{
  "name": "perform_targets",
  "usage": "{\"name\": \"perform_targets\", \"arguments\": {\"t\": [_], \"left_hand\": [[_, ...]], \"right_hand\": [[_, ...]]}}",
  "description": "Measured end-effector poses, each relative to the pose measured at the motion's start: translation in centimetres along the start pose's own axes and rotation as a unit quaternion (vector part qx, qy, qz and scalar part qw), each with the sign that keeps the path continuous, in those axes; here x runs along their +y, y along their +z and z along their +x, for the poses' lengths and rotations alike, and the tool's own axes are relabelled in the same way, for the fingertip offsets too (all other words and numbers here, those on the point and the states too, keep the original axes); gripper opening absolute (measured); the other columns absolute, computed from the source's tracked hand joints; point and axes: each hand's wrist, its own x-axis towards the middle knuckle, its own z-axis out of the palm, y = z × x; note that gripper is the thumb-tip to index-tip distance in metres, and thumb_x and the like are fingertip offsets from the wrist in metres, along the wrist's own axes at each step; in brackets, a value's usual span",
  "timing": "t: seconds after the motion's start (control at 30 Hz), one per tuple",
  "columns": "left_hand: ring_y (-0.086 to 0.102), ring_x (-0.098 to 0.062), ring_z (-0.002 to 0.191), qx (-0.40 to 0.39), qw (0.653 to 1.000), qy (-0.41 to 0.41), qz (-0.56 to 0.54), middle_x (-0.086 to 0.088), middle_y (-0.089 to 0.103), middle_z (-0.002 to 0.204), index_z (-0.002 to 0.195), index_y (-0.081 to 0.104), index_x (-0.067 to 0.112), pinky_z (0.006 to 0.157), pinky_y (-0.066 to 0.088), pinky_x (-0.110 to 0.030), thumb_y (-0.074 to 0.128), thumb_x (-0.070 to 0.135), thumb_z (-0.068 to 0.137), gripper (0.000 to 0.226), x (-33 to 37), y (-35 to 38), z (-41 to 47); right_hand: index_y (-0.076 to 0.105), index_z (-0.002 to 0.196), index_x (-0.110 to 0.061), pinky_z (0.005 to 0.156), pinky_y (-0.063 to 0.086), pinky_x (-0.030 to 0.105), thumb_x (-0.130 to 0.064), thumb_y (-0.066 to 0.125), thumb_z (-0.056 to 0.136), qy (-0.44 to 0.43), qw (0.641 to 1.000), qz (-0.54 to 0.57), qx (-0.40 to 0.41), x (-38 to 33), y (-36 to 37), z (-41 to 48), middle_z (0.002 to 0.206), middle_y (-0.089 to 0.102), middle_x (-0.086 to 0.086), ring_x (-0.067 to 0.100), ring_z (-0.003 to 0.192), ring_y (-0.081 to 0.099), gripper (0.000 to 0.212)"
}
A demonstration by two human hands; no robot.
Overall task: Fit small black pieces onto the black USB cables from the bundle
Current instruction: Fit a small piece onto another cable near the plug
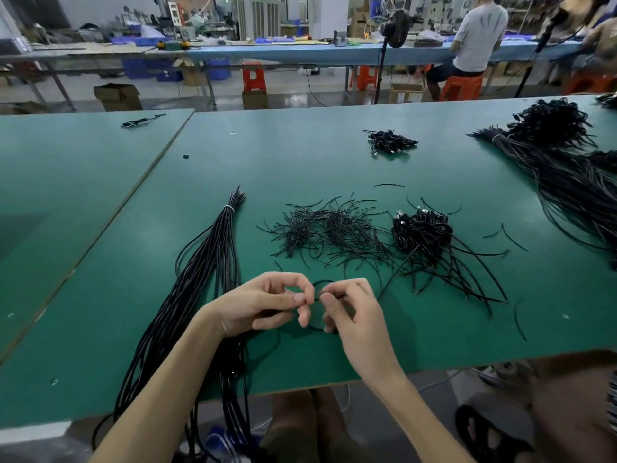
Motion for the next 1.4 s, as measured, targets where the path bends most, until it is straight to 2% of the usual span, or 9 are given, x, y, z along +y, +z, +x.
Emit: {"name": "perform_targets", "arguments": {"t": [0.23, 0.33, 0.5, 0.6, 0.8, 1.0, 1.1, 1.27, 1.4], "left_hand": [[0.050, -0.002, 0.044, 0.066, 0.985, 0.092, -0.131, -0.006, 0.068, 0.105, 0.122, 0.062, 0.007, 0.044, 0.044, -0.013, 0.057, 0.051, 0.101, 0.049, 0.1, -1.1, -0.8], [0.060, -0.004, 0.055, 0.097, 0.939, 0.160, -0.289, -0.009, 0.071, 0.108, 0.128, 0.063, 0.000, 0.053, 0.052, -0.013, 0.061, 0.048, 0.098, 0.057, 0.6, -1.6, -1.4], [0.053, -0.003, 0.064, 0.276, 0.902, 0.173, -0.285, 0.003, 0.060, 0.093, 0.134, 0.060, -0.001, 0.064, 0.049, -0.016, 0.061, 0.027, 0.100, 0.044, 0.7, -1.2, -0.6], [0.046, -0.007, 0.067, 0.329, 0.903, 0.148, -0.233, 0.004, 0.050, 0.086, 0.110, 0.071, 0.011, 0.065, 0.045, -0.019, 0.052, 0.028, 0.105, 0.026, 0.6, -0.8, -0.2], [0.065, -0.016, 0.091, 0.335, 0.901, 0.153, -0.229, -0.003, 0.066, 0.104, 0.090, 0.067, 0.016, 0.094, 0.056, -0.030, 0.049, 0.035, 0.106, 0.032, 0.8, -0.6, -0.2], [0.069, -0.020, 0.111, 0.347, 0.900, 0.147, -0.219, -0.005, 0.071, 0.116, 0.078, 0.063, 0.020, 0.100, 0.055, -0.039, 0.047, 0.041, 0.105, 0.039, 0.9, -0.6, -0.1], [0.066, -0.027, 0.124, 0.337, 0.873, 0.168, -0.310, -0.012, 0.073, 0.116, 0.078, 0.065, 0.011, 0.093, 0.059, -0.033, 0.051, 0.032, 0.104, 0.037, 0.9, -0.7, -0.2], [0.075, -0.012, 0.086, 0.331, 0.853, 0.167, -0.368, 0.002, 0.070, 0.084, 0.080, 0.061, 0.013, 0.074, 0.061, -0.026, 0.052, 0.026, 0.101, 0.027, 1.1, -0.4, -0.3], [0.037, -0.004, 0.037, 0.211, 0.866, 0.148, -0.429, 0.008, 0.051, 0.056, 0.081, 0.059, 0.016, 0.043, 0.041, -0.017, 0.041, 0.027, 0.109, 0.036, 1.3, -0.4, -1.0]], "right_hand": [[0.059, 0.096, -0.007, 0.052, 0.037, 0.022, -0.045, 0.053, 0.097, 0.089, 0.974, 0.162, 0.134, 0.6, -1.0, 0.2, 0.061, 0.044, -0.008, 0.009, 0.056, 0.038, 0.038], [0.058, 0.096, -0.006, 0.051, 0.034, 0.022, -0.046, 0.053, 0.096, 0.115, 0.954, 0.216, 0.172, 0.8, -1.4, 0.5, 0.059, 0.036, -0.010, 0.008, 0.055, 0.031, 0.041], [0.063, 0.093, -0.011, 0.053, 0.038, 0.023, -0.046, 0.061, 0.093, 0.082, 0.983, 0.139, 0.093, 0.8, -1.1, 0.1, 0.060, 0.046, -0.012, 0.009, 0.056, 0.039, 0.035], [0.066, 0.088, -0.017, 0.064, 0.043, 0.026, -0.038, 0.070, 0.094, 0.071, 0.992, 0.086, 0.052, 0.6, -1.2, 0.0, 0.072, 0.054, -0.008, 0.009, 0.063, 0.047, 0.022], [0.068, 0.078, -0.021, 0.069, 0.045, 0.017, -0.026, 0.077, 0.092, 0.044, 0.998, -0.029, -0.025, 0.0, -0.5, -0.3, 0.082, 0.058, -0.011, 0.003, 0.069, 0.053, 0.018], [0.067, 0.077, -0.023, 0.068, 0.043, 0.017, -0.033, 0.075, 0.093, 0.042, 0.998, -0.047, -0.025, -0.1, -0.5, -0.3, 0.082, 0.058, -0.007, 0.003, 0.069, 0.052, 0.020], [0.069, 0.079, -0.024, 0.068, 0.042, 0.015, -0.033, 0.075, 0.093, 0.039, 0.996, -0.065, -0.039, -0.1, -0.4, -0.4, 0.082, 0.059, -0.008, 0.002, 0.069, 0.053, 0.018], [0.077, 0.089, -0.025, 0.070, 0.042, 0.014, -0.035, 0.072, 0.095, 0.027, 0.992, -0.101, -0.068, -0.1, -0.2, -0.5, 0.085, 0.061, -0.010, 0.002, 0.075, 0.056, 0.013], [0.075, 0.078, -0.028, 0.067, 0.039, 0.017, -0.039, 0.067, 0.098, 0.021, 0.992, -0.112, -0.062, 0.0, -0.1, -0.6, 0.081, 0.061, -0.007, 0.006, 0.070, 0.054, 0.025]]}}
